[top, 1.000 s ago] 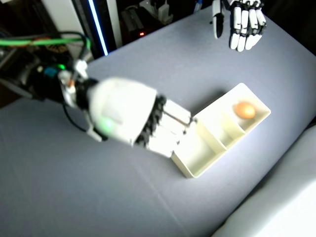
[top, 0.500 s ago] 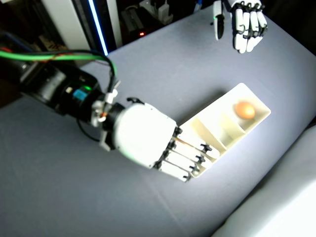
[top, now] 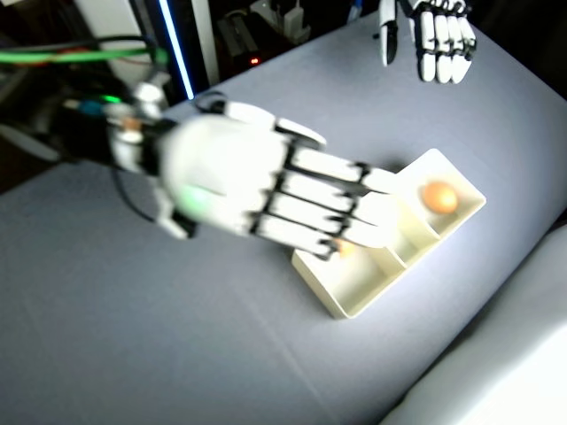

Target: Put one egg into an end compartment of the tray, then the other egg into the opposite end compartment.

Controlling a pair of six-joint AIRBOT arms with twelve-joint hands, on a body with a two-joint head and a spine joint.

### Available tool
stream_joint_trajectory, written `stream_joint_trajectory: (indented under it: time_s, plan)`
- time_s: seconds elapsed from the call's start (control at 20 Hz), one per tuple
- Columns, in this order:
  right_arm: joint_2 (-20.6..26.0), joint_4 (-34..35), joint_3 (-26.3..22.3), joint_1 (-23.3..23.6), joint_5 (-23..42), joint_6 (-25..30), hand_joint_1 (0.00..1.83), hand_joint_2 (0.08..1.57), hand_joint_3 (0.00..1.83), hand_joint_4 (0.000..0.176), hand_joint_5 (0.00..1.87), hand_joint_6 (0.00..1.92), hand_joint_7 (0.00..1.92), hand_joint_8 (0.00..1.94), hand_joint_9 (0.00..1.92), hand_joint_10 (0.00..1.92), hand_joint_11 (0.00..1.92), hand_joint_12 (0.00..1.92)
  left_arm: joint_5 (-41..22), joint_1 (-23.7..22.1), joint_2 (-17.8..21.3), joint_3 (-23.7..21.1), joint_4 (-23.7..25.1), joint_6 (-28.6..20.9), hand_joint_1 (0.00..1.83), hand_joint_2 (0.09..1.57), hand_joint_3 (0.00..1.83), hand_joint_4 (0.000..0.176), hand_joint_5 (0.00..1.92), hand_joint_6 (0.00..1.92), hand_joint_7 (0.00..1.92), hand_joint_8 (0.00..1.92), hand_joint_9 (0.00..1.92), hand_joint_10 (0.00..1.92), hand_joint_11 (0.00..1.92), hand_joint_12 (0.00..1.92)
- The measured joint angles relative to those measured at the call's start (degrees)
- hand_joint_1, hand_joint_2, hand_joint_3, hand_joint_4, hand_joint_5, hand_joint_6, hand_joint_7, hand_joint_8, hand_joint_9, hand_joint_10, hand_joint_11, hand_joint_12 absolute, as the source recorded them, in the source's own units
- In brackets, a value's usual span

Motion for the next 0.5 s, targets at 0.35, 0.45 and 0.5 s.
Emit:
stream_joint_trajectory:
  time_s: [0.35, 0.45, 0.5]
  plan:
    - [7.39, 1.9, -11.26, -18.97, 22.29, 0.13, 0.0, 1.39, 0.0, 0.066, 0.0, 0.0, 0.0, 0.0, 0.0, 0.0, 0.0, 0.0, -4.94, 2.97, 1.6, -1.88, -1.68, 0.57, 0.03, 1.35, 0.0, 0.087, 0.0, 0.0, 0.0, 0.0, 0.0, 0.0, 0.0, 0.0]
    - [9.64, 4.46, -12.85, -23.41, 28.26, 0.13, 0.0, 1.36, 0.0, 0.069, 0.0, 0.0, 0.0, 0.0, 0.0, 0.0, 0.0, 0.0, -7.02, 3.48, 2.29, -2.56, -2.29, 0.92, 0.01, 1.34, 0.0, 0.089, 0.0, 0.0, 0.0, 0.0, 0.0, 0.0, 0.0, 0.0]
    - [10.43, 6.64, -13.66, -26.64, 32.72, 0.11, 0.0, 1.39, 0.0, 0.019, 0.0, 0.0, 0.0, 0.0, 0.0, 0.0, 0.0, 0.0, -8.39, 3.8, 2.56, -2.99, -2.1, 0.87, 0.04, 1.32, 0.0, 0.13, 0.0, 0.0, 0.0, 0.0, 0.0, 0.0, 0.0, 0.0]
